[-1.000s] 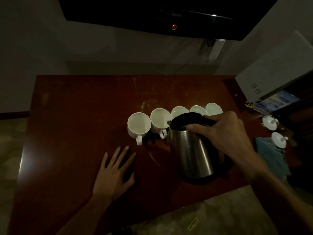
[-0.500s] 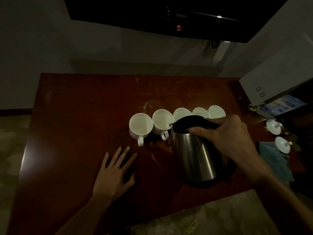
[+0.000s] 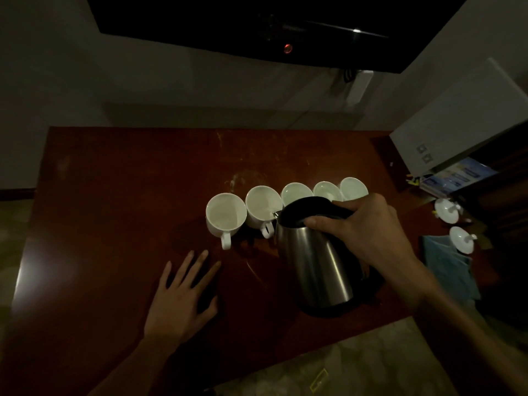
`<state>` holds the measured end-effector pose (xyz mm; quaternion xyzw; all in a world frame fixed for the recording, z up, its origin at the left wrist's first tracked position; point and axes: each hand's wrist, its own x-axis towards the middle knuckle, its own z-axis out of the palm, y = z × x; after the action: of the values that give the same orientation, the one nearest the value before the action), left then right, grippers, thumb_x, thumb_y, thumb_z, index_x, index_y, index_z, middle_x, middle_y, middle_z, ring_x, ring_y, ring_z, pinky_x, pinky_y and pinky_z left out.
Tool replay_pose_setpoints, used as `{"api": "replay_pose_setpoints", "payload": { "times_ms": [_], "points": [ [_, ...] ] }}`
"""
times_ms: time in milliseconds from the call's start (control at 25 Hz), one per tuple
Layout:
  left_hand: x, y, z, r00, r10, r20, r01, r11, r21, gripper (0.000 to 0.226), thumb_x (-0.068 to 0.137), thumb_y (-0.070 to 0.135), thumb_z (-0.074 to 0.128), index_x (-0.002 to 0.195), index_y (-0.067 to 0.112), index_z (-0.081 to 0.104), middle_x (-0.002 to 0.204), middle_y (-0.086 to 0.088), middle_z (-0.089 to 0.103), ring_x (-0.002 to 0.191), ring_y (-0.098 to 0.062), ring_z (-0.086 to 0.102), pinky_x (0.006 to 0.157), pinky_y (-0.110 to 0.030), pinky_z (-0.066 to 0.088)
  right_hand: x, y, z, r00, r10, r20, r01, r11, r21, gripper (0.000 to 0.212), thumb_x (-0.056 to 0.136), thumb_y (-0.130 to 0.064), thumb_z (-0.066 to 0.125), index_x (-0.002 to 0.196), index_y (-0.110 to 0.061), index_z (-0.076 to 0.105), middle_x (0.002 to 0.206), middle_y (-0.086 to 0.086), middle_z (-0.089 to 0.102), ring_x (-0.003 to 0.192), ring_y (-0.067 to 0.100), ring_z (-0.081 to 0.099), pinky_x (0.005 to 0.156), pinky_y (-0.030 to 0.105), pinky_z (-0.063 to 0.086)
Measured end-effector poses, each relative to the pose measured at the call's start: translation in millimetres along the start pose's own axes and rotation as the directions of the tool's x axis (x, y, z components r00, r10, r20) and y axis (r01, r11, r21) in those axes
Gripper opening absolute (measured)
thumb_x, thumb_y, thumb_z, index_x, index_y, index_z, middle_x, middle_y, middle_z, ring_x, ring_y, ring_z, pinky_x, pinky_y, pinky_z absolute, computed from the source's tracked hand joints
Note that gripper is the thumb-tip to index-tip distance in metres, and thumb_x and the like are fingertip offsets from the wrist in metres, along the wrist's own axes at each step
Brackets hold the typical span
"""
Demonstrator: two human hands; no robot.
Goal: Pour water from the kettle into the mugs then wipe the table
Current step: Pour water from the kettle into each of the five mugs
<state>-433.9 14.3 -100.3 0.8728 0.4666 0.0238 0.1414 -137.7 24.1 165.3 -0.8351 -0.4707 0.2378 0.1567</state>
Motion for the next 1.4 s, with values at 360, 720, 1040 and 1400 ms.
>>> {"api": "replay_pose_setpoints", "payload": {
  "times_ms": [360,720,1040,1400],
  "points": [
    [0.2,-2.1,2.1,1.000,-0.001,0.013,0.001,1.000,0.023,0.072,0.093,0.065,0.037,0.158,0.038,0.022,0.168,-0.001,0.013,0.155,-0.024,0.005,0.120,-0.057,0.005,1.3,-1.4,-2.2,0.999,-0.031,0.021,0.031,0.999,-0.010,0.062,0.064,-0.062,0.081,0.115,-0.028,0.075,0.077,-0.016,0.067,0.073,0.003,0.068,0.067,0.029,0.060],
    [-0.1,-0.9,1.5,1.000,-0.011,0.008,0.011,1.000,-0.002,0.072,0.093,0.064,0.038,0.158,0.037,0.022,0.168,0.000,0.012,0.155,-0.024,0.004,0.120,-0.058,0.009,3.4,-4.3,-3.8,0.999,-0.033,0.022,0.034,0.999,-0.027,0.063,0.061,-0.064,0.080,0.112,-0.028,0.076,0.087,-0.004,0.075,0.077,0.010,0.070,0.071,0.037,0.061],
    [0.0,-0.1,0.4,1.000,-0.013,0.007,0.013,1.000,-0.005,0.071,0.094,0.064,0.037,0.158,0.037,0.023,0.168,0.000,0.013,0.155,-0.023,0.004,0.121,-0.057,0.009,4.6,-6.1,-3.0,0.999,-0.022,0.027,0.022,1.000,-0.012,0.072,0.053,-0.072,0.076,0.111,-0.029,0.076,0.084,-0.006,0.073,0.077,0.011,0.070,0.074,0.041,0.062],
    [0.1,0.2,0.1,1.000,-0.016,0.010,0.016,1.000,-0.003,0.072,0.093,0.064,0.037,0.158,0.037,0.023,0.168,0.000,0.013,0.155,-0.023,0.004,0.120,-0.057,0.008,3.1,-7.1,-3.4,0.998,-0.026,0.058,0.026,1.000,-0.006,0.080,0.047,-0.075,0.070,0.111,-0.027,0.077,0.091,-0.002,0.076,0.078,0.011,0.071,0.073,0.039,0.062]
  ]
}}
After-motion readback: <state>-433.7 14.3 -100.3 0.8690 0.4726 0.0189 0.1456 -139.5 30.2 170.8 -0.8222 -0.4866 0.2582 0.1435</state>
